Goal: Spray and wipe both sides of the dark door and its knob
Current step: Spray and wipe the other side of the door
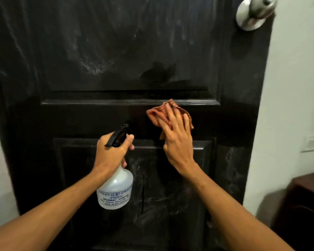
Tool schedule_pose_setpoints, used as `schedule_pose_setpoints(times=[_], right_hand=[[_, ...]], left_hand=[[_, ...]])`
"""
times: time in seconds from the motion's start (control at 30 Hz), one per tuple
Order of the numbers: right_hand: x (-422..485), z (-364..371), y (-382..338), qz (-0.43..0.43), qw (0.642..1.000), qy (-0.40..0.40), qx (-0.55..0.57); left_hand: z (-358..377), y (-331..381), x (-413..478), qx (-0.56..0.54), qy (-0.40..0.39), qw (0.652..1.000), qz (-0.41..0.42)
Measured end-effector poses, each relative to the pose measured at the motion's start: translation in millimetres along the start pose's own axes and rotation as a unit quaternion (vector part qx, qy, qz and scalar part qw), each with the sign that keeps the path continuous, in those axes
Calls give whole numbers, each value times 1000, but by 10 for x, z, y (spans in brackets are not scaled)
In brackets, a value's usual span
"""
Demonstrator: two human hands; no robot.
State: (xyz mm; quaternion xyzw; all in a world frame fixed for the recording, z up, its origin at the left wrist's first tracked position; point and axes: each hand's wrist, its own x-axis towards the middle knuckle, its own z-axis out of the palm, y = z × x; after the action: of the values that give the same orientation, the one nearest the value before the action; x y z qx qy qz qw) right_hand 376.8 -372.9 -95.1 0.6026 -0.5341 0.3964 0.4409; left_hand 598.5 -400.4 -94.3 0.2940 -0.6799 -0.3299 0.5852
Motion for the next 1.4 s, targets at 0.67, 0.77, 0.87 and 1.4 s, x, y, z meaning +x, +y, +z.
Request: schedule_pose_setpoints(times=[0.67, 0.77, 0.87, 1.4], right_hand=[[-1800, -650, 1189, 133, 990, -22, 36], [-1477, -764, 1359, 149, 988, 18, 45], [-1328, -760, 1363, 193, 979, 49, 45], [-2730, -496, 1244, 147, 986, -36, -67]], left_hand=[[1513, 11, -661, -70, -177, 982, -18], [1652, 7, -737, -74, -193, 978, -21], [1773, -51, -801, -73, -206, 976, -13], [2090, -754, -1565, -37, -237, 967, -83]])
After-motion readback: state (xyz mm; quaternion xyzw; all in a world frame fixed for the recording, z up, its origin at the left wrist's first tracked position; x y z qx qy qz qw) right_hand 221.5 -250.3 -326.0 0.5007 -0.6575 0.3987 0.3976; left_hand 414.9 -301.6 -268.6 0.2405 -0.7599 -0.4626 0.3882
